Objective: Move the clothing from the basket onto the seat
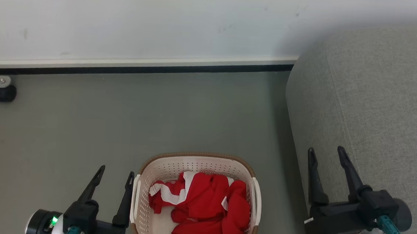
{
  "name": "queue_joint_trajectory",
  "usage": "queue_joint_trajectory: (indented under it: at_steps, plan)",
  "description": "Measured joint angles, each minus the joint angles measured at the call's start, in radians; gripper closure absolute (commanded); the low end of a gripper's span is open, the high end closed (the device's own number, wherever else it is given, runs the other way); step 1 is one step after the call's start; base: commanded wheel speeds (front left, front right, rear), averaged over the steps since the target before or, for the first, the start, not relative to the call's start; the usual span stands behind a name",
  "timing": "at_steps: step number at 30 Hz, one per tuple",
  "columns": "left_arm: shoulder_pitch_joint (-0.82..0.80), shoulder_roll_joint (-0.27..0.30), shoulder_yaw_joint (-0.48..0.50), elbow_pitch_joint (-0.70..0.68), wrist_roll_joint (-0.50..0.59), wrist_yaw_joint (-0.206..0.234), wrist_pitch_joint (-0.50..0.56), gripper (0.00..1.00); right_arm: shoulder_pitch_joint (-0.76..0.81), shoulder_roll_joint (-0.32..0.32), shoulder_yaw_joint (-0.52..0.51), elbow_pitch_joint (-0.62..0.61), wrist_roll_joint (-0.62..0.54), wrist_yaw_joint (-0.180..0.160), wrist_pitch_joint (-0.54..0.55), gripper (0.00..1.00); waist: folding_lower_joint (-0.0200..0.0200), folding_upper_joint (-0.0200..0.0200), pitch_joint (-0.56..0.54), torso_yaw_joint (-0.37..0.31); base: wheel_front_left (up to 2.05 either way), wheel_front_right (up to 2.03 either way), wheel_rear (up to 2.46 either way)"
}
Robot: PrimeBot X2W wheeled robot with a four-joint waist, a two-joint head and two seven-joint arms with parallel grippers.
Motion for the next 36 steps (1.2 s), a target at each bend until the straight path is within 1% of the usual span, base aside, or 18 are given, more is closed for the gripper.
queue_joint_trajectory:
  at_steps: [4,10,14,17,20,21,25,36]
  plan:
    - [-0.049,-0.005,-0.031,0.043,0.029,-0.018,0.0,0.0,-0.042,-0.001,-0.023,-0.033,-0.01,-0.007,0.0,0.0,0.0,0.0,0.053,-0.014,0.0,0.0,0.0]
    - [-0.136,-0.032,-0.088,0.128,0.052,-0.043,0.002,0.0,-0.1,-0.003,-0.044,-0.08,-0.043,-0.007,-0.003,0.0,0.0001,0.0,0.135,-0.039,0.0,0.0,0.0]
    - [-0.194,-0.04,-0.12,0.188,0.065,-0.053,0.02,0.0,-0.153,-0.003,-0.064,-0.105,-0.044,-0.007,-0.003,0.0,0.0001,0.0001,0.189,-0.056,0.0,0.0,0.0]
    - [-0.23,-0.043,-0.146,0.23,0.093,-0.061,0.03,0.0,-0.197,0.0,-0.077,-0.124,-0.046,-0.007,-0.003,0.0,0.0001,0.0,0.231,-0.068,0.0,0.0,0.0]
    - [-0.253,-0.047,-0.162,0.258,0.101,-0.062,0.038,0.0,-0.226,0.003,-0.082,-0.133,-0.051,-0.007,-0.003,0.0,0.0001,0.0001,0.259,-0.076,0.0,0.0,0.0]
    - [-0.277,-0.048,-0.179,0.282,0.112,-0.071,0.039,0.0,-0.25,0.005,-0.087,-0.144,-0.051,-0.007,-0.003,0.0,0.0002,0.0001,0.288,-0.083,0.0,0.0,0.0]
    - [-0.312,-0.051,-0.198,0.315,0.122,-0.079,0.048,0.0,-0.281,0.007,-0.093,-0.161,-0.059,-0.007,-0.003,0.0,0.0002,0.0001,0.33,-0.093,0.0,0.0,0.0]
    - [-0.46,-0.059,-0.237,0.432,0.167,-0.087,0.072,0.0,-0.369,0.009,-0.107,-0.228,-0.098,-0.007,-0.003,0.0,0.0001,0.0002,0.487,-0.113,0.0,0.0,0.0]
